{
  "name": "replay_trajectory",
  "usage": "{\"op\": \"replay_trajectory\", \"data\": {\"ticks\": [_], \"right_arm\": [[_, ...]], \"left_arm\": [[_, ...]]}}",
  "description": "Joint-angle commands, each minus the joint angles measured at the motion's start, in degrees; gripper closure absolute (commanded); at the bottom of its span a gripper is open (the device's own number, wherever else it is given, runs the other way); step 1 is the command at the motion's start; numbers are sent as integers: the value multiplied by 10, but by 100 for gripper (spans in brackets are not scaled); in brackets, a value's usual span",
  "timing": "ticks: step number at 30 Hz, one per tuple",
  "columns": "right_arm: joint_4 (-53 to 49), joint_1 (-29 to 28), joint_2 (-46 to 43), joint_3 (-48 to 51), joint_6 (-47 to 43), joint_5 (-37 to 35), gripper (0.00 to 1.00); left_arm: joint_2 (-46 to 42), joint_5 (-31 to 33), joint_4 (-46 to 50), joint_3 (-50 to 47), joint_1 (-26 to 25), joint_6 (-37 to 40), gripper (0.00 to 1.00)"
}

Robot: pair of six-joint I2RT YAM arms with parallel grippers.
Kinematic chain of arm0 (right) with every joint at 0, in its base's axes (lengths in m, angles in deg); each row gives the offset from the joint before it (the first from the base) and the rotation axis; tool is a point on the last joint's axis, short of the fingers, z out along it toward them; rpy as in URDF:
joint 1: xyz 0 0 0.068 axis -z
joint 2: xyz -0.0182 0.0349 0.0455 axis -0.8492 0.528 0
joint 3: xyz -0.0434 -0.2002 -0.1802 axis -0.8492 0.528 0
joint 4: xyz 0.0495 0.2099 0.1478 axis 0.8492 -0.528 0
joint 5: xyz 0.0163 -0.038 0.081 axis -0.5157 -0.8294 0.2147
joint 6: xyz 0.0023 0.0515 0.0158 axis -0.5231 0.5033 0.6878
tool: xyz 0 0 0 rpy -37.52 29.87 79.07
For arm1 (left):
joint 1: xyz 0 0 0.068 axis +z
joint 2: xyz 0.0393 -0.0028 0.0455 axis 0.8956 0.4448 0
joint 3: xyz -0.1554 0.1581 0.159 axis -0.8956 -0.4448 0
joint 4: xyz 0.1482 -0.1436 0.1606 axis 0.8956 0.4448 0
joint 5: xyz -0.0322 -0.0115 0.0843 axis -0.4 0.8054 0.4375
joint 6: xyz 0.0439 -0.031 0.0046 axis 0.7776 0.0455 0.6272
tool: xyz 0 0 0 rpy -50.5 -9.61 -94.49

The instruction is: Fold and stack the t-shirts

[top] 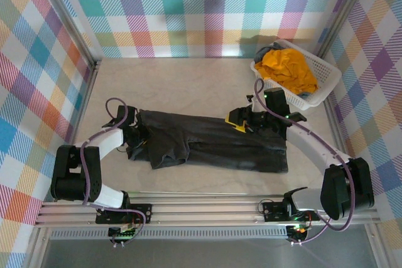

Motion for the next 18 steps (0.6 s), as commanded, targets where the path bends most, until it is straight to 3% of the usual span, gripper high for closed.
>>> {"op": "replay_trajectory", "data": {"ticks": [1,7,13,18], "right_arm": [[14,-1,-10,-4,11,12,46],[22,-1,-1,-5,16,11,46],[22,-1,4,-5,18,6,47],[20,-1,2,0,19,2,47]], "left_arm": [[6,-1,-17,-11,-3,6,71],[-24,2,-14,-20,-4,1,73],[-56,-2,-6,-20,-9,-4,93],[-96,12,43,-10,-9,-2,100]]}}
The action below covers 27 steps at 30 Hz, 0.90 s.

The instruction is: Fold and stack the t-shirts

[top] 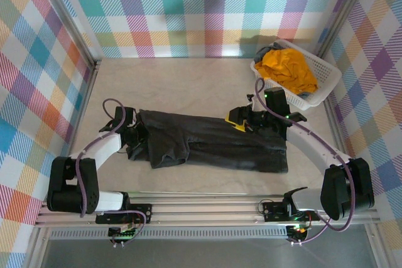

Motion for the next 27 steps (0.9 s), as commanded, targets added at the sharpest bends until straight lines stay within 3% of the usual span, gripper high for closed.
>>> {"op": "replay_trajectory", "data": {"ticks": [1,13,18,27], "right_arm": [[9,0,2,1,5,1,47],[-2,-1,5,-2,0,-6,48],[-9,-1,3,-2,-4,-6,48],[-13,-1,5,0,-8,-6,48]], "left_arm": [[-35,14,42,5,-4,-1,100],[-74,24,141,88,-4,-12,100],[-41,19,178,144,-4,-3,100],[45,74,227,219,-4,59,100]]}}
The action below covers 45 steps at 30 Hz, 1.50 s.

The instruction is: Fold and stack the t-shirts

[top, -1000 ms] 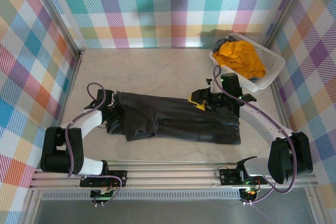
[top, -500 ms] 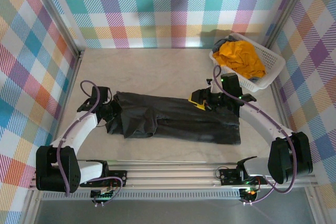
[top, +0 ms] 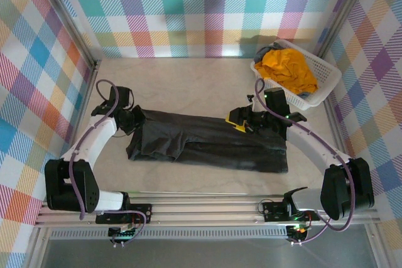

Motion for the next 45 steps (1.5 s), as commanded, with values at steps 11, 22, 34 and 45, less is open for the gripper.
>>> {"op": "replay_trajectory", "data": {"ticks": [11,22,34,45], "right_arm": [[-7,-1,2,12,-9,-1,48],[-8,-1,8,20,-12,-14,48],[-15,7,22,16,-27,-26,49],[-30,12,24,3,-31,-29,49]], "left_arm": [[125,97,0,84,2,83,100],[172,134,39,107,6,55,88],[207,42,-37,163,31,58,47],[300,47,-40,189,40,52,93]]}}
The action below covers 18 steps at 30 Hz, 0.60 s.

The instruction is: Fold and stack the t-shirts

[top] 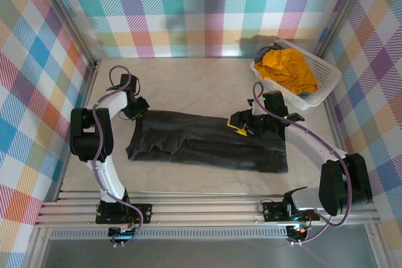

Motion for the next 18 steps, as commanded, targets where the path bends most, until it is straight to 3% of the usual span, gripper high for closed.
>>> {"op": "replay_trajectory", "data": {"ticks": [1,5,6,9,12,15,18], "right_arm": [[-15,6,6,-12,-13,-5,49],[-45,21,4,-10,-11,-43,49],[-51,29,5,-8,-11,-48,50],[-67,54,7,-4,-19,-67,51],[-141,64,28,-34,-54,-130,53],[-179,82,52,-43,-61,-184,54],[-187,101,79,-45,-62,-214,57]], "left_arm": [[-4,27,21,8,5,3,95],[2,75,61,3,9,11,98],[-2,77,65,3,10,14,94],[-36,97,79,10,11,17,70],[-94,129,110,19,7,2,58],[-174,113,136,-2,-12,-44,60],[-254,43,103,-80,-85,-136,67]]}}
